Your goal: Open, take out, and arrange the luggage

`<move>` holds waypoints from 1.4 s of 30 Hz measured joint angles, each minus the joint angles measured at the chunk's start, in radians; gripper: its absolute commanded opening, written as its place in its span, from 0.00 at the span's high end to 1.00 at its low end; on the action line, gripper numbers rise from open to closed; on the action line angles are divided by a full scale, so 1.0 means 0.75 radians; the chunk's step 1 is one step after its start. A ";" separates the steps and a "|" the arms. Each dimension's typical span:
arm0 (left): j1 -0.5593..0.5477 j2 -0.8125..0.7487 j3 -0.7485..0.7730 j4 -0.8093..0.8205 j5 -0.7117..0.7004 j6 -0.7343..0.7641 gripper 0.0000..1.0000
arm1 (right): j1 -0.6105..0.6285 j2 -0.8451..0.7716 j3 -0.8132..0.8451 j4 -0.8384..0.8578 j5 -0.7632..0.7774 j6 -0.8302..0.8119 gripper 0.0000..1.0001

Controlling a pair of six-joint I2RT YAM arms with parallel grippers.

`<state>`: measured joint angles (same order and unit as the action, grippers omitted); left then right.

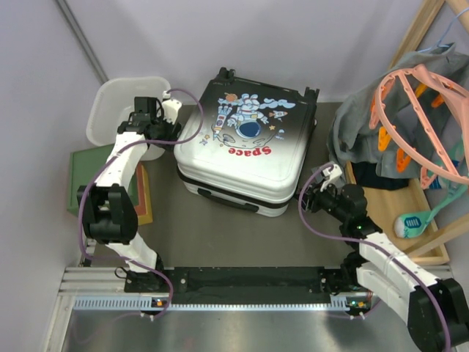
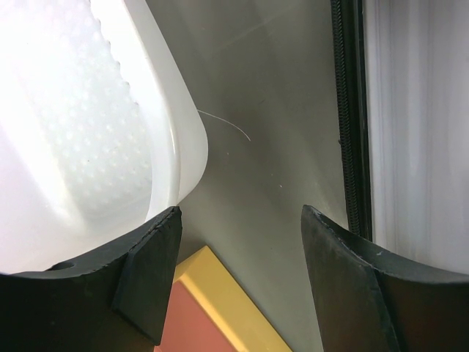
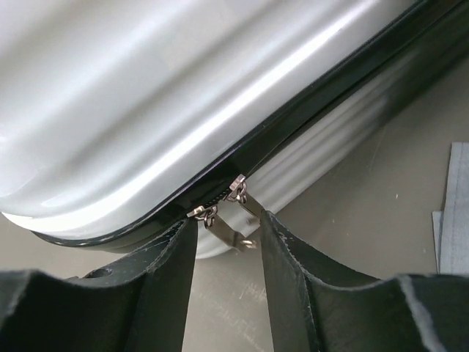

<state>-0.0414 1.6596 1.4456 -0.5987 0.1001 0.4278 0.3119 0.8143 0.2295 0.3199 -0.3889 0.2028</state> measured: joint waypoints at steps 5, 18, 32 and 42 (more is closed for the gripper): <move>0.002 -0.001 0.000 0.006 -0.005 0.000 0.29 | -0.024 0.076 -0.010 0.114 -0.082 0.000 0.65; 0.007 -0.017 0.004 0.000 0.001 -0.001 0.29 | -0.108 0.201 -0.020 0.270 -0.288 0.015 0.77; 0.007 -0.018 0.004 -0.001 0.010 -0.002 0.29 | -0.107 0.291 -0.017 0.261 -0.261 0.051 0.88; 0.009 -0.033 -0.021 0.008 0.042 -0.003 0.31 | -0.075 0.084 0.003 0.005 -0.170 0.039 1.00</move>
<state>-0.0345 1.6352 1.4296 -0.5930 0.1314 0.4259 0.2554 0.8772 0.2314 0.3233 -0.5167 0.2321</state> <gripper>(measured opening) 0.696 0.038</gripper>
